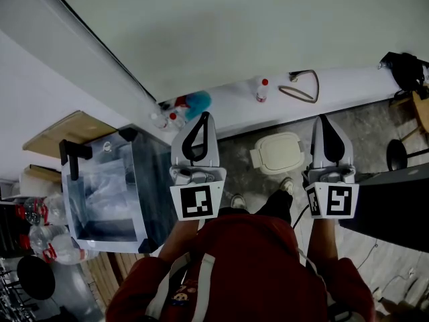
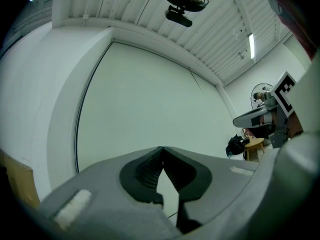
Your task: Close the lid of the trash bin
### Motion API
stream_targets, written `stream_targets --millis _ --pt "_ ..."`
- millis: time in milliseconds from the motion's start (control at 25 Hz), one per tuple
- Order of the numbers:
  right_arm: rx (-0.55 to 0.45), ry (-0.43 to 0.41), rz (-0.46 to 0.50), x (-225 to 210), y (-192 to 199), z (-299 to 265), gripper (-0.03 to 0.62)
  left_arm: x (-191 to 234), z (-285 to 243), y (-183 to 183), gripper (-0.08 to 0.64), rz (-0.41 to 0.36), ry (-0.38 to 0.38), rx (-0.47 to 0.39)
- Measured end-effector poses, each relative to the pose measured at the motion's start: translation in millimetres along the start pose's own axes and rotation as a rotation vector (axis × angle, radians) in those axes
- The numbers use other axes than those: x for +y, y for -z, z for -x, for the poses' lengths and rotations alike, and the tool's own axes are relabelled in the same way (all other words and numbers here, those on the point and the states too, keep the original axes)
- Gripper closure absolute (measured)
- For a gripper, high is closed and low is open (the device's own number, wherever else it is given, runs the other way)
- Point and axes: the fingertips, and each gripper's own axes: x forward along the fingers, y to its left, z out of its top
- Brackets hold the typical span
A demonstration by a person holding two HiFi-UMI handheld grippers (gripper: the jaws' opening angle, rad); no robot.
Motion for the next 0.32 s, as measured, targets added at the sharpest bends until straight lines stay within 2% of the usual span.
stream_targets --millis 320 --pt "0.015 0.001 0.009 -4.8 4.8 -3.4 0.592 2.1 -5.8 3.4 0.555 -0.001 0.002 0.006"
